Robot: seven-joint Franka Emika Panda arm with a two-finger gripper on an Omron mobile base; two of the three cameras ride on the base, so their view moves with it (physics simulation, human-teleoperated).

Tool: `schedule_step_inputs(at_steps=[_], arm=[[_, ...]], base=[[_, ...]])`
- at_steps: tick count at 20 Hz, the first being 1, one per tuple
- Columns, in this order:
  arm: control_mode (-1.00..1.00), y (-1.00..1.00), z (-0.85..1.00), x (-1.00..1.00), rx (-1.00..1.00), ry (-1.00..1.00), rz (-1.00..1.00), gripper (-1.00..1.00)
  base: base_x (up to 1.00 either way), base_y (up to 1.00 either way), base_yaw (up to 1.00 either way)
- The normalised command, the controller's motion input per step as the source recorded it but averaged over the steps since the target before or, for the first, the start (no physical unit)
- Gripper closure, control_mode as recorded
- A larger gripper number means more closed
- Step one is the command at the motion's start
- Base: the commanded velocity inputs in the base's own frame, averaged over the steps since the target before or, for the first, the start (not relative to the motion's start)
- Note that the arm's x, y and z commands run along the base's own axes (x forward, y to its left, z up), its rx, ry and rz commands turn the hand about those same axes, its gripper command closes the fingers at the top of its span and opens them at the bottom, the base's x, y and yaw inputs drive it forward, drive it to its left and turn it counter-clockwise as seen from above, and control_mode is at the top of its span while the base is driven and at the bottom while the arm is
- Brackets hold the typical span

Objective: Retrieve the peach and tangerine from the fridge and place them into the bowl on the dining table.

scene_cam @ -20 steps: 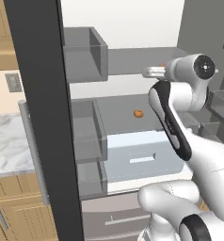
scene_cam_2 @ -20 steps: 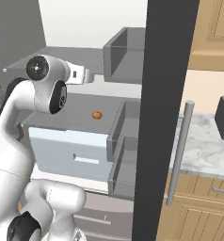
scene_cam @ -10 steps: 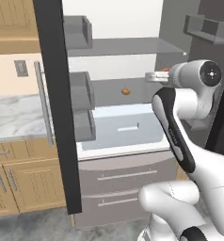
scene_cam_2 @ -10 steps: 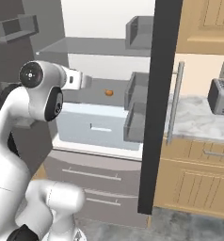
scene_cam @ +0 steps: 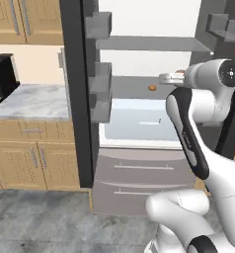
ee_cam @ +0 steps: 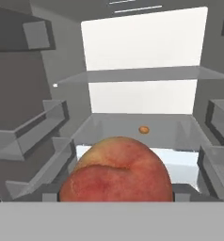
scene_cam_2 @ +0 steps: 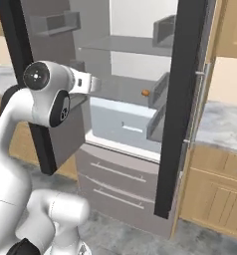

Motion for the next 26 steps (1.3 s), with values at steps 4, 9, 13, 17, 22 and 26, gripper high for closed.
schedule_step_inputs(at_steps=[4,9,13,17,22,26], arm=[[1.00,0.00,0.00,0.00,0.00,0.00,0.00,1.00],[1.00,0.00,0.00,0.00,0.00,0.00,0.00,1.00],[1.00,0.00,0.00,0.00,0.00,0.00,0.00,1.00],[1.00,0.00,0.00,0.00,0.00,0.00,0.00,1.00],[1.00,0.00,0.00,0.00,0.00,0.00,0.00,1.00],[1.00,0.00,0.00,0.00,0.00,0.00,0.00,1.00]], base=[[-0.27,-0.63,0.64],[-0.45,-0.53,0.67],[-0.56,-0.37,0.63],[-0.58,-0.14,0.62],[-0.41,0.00,0.70],[-0.06,0.00,0.74]])
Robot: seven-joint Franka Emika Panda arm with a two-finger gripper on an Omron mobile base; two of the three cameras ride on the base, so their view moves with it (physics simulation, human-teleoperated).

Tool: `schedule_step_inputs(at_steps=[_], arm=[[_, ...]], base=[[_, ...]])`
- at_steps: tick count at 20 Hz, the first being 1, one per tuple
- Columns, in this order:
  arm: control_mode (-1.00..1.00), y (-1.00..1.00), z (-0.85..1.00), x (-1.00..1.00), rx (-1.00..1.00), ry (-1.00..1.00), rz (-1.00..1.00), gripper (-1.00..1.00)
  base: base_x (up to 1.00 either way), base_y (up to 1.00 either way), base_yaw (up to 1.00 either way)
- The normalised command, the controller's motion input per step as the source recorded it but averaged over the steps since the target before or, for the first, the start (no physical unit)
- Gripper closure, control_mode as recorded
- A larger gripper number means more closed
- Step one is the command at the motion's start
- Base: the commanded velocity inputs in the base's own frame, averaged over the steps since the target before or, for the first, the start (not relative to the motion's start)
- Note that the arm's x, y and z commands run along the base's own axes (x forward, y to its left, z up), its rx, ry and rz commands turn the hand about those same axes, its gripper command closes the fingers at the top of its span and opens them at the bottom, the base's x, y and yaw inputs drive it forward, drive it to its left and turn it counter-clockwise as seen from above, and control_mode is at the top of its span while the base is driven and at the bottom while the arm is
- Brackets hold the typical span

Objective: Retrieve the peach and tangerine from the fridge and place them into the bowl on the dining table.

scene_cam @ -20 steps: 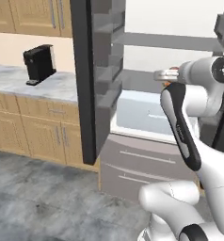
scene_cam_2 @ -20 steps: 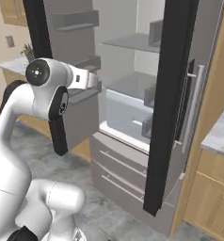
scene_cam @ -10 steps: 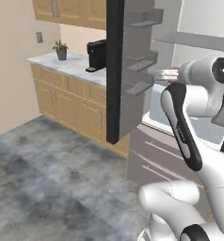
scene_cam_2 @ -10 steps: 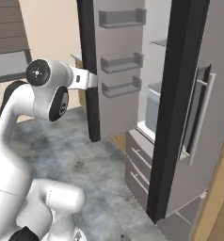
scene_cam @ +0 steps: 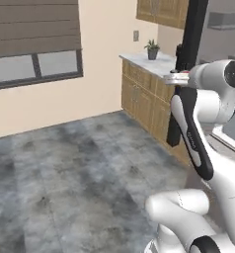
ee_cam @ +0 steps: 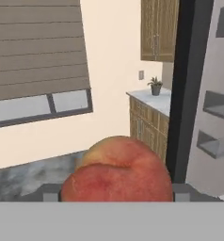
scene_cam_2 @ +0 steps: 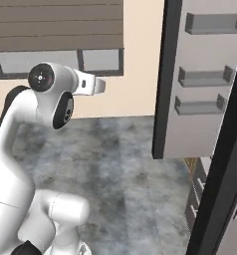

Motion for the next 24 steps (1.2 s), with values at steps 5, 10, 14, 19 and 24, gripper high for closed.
schedule_step_inputs(at_steps=[5,10,14,19,24], arm=[[1.00,0.00,0.00,0.00,0.00,0.00,0.00,1.00],[1.00,0.00,0.00,0.00,0.00,0.00,0.00,1.00],[1.00,0.00,0.00,0.00,0.00,0.00,0.00,1.00],[1.00,0.00,0.00,0.00,0.00,0.00,0.00,1.00],[1.00,0.00,0.00,0.00,0.00,0.00,0.00,1.00]], base=[[0.00,0.08,0.74],[0.12,0.05,0.68],[0.39,0.01,0.63],[0.61,0.00,0.59],[0.59,0.00,0.58]])
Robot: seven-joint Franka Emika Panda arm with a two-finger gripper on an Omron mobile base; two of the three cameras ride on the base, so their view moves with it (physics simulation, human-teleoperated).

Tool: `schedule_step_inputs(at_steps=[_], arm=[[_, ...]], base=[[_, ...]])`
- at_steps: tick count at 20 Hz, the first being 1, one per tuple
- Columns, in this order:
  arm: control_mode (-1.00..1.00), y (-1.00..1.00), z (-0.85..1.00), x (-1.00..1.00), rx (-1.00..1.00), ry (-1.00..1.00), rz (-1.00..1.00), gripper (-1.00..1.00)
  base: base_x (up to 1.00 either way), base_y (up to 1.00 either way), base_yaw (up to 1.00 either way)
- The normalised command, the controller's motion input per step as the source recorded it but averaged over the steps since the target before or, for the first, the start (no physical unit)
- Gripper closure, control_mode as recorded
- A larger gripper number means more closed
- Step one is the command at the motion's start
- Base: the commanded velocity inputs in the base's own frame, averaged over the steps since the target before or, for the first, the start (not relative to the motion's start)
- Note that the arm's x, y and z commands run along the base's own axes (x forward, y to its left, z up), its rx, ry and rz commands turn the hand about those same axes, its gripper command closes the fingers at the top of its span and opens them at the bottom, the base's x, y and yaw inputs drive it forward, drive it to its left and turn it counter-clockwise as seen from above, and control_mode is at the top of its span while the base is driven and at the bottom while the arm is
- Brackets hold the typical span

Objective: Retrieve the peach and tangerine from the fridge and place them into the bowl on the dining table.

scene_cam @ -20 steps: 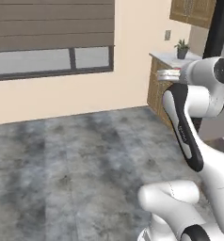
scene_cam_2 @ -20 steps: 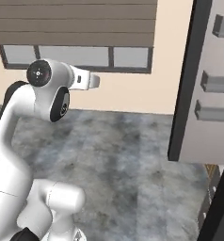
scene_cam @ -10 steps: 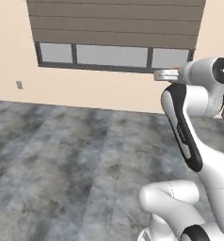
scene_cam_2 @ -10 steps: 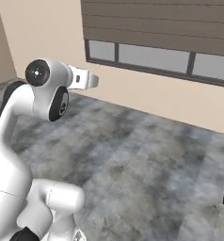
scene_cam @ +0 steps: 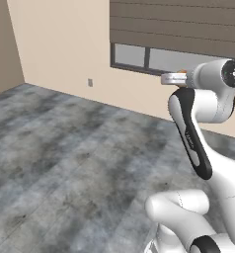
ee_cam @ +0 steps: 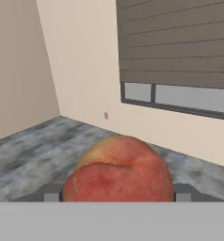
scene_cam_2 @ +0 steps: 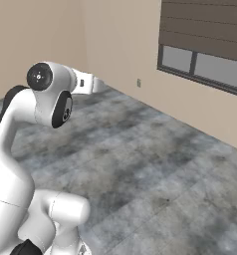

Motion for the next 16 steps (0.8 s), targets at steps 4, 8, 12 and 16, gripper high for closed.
schedule_step_inputs(at_steps=[4,8,12,16], arm=[[1.00,0.00,0.00,0.00,0.00,0.00,0.00,1.00],[1.00,0.00,0.00,0.00,0.00,0.00,0.00,1.00],[1.00,0.00,0.00,0.00,0.00,0.00,0.00,1.00],[1.00,0.00,0.00,0.00,0.00,0.00,0.00,1.00]], base=[[0.49,0.00,0.59],[0.28,0.01,0.59],[0.23,0.03,0.60],[0.33,0.00,0.56]])
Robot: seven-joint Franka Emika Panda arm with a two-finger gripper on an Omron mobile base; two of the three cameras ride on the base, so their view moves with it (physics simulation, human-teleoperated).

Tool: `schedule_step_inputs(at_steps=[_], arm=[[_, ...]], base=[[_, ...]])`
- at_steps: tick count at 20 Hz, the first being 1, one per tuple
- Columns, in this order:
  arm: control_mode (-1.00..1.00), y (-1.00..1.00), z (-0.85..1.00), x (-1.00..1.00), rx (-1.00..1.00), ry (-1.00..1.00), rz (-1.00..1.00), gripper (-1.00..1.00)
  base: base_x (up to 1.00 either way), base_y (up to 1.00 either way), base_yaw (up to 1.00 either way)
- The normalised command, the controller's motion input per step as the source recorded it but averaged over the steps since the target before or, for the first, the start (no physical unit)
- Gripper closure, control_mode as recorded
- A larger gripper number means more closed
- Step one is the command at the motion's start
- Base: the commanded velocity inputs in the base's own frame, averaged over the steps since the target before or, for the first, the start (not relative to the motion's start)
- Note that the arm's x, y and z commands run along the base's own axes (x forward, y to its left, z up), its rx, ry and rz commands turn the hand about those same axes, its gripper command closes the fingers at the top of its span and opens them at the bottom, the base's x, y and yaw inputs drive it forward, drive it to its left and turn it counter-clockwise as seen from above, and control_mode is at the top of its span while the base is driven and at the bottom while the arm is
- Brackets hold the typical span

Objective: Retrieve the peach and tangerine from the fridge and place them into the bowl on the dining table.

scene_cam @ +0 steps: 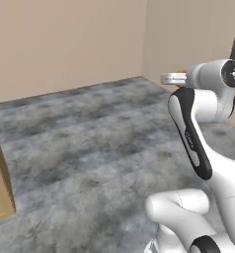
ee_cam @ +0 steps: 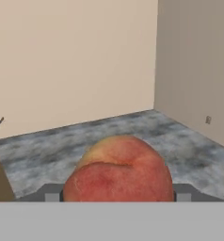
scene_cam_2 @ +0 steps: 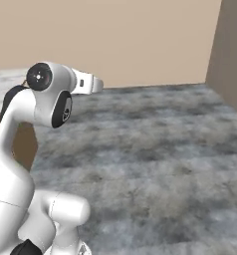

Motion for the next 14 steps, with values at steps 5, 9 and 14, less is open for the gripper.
schedule_step_inputs(at_steps=[5,9,14], arm=[[1.00,0.00,0.00,0.00,0.00,0.00,0.00,1.00],[1.00,0.00,0.00,0.00,0.00,0.00,0.00,1.00],[1.00,0.00,0.00,0.00,0.00,0.00,0.00,1.00]], base=[[0.48,0.00,0.50],[0.93,-0.01,0.35],[1.00,-0.13,0.15]])
